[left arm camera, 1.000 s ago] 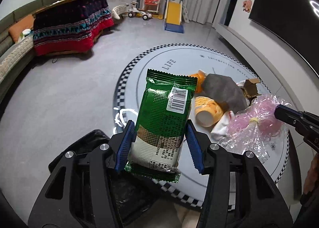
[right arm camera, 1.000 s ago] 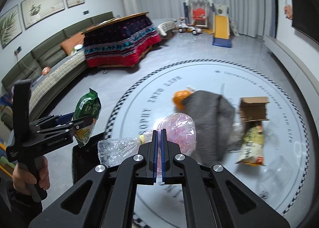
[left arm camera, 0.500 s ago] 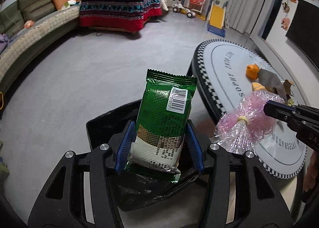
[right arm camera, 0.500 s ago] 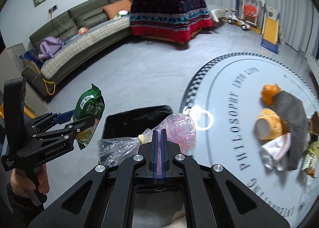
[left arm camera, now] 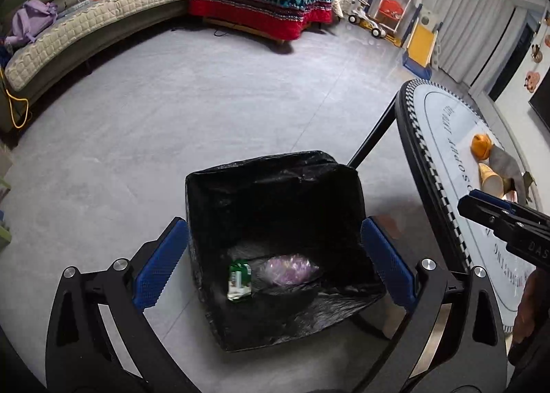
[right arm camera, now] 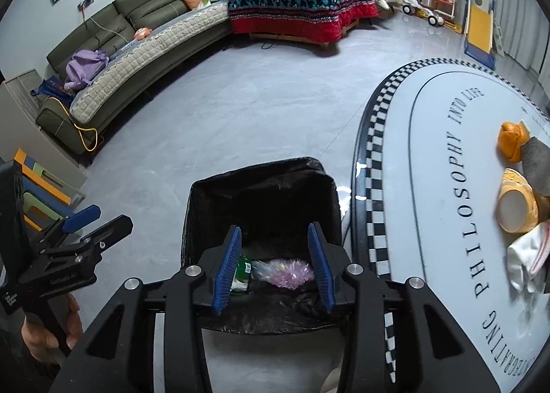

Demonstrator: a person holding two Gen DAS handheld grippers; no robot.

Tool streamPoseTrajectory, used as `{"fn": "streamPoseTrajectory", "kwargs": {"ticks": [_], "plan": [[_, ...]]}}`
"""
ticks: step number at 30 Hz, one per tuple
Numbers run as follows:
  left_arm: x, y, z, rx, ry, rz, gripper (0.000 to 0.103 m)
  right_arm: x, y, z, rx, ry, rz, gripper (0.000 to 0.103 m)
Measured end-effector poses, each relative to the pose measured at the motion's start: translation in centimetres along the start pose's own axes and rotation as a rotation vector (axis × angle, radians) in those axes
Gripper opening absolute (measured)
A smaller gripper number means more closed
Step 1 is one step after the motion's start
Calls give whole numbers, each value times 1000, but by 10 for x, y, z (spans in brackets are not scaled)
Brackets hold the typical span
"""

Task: Collect trash
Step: 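Carry both items to the black bin and open both grippers over it, then grasp the grey felt cloth with the right gripper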

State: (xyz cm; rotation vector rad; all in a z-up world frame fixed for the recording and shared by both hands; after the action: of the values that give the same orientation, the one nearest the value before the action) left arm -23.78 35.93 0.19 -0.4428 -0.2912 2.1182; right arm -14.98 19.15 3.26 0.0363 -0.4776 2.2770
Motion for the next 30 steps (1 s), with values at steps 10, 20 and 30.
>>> {"fn": "streamPoseTrajectory", "kwargs": {"ticks": [10, 20, 30], "plan": [[-61, -7, -1, -2, 57, -109, 97, -58, 14, 41, -62, 76, -58, 47], [-168, -20, -8, 27, 117, -282, 97, -161, 12, 92, -105, 182, -183, 47], [-261, -26, -32, 85, 176, -419, 97, -277, 31, 109, -58, 230, -372, 47]]}}
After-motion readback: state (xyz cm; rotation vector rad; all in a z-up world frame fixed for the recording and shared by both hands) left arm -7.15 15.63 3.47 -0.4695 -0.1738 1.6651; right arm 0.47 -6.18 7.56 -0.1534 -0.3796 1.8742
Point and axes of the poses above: each gripper's, at about its wrist camera, not at the fingertips, and z roughly against the way its jaws point, x to its left, y to its underside, the point moved 7 cm from there along -z, roughly the way its jaws point, and after that the axes turned 14 degrees about x, right-handed, at the moved point
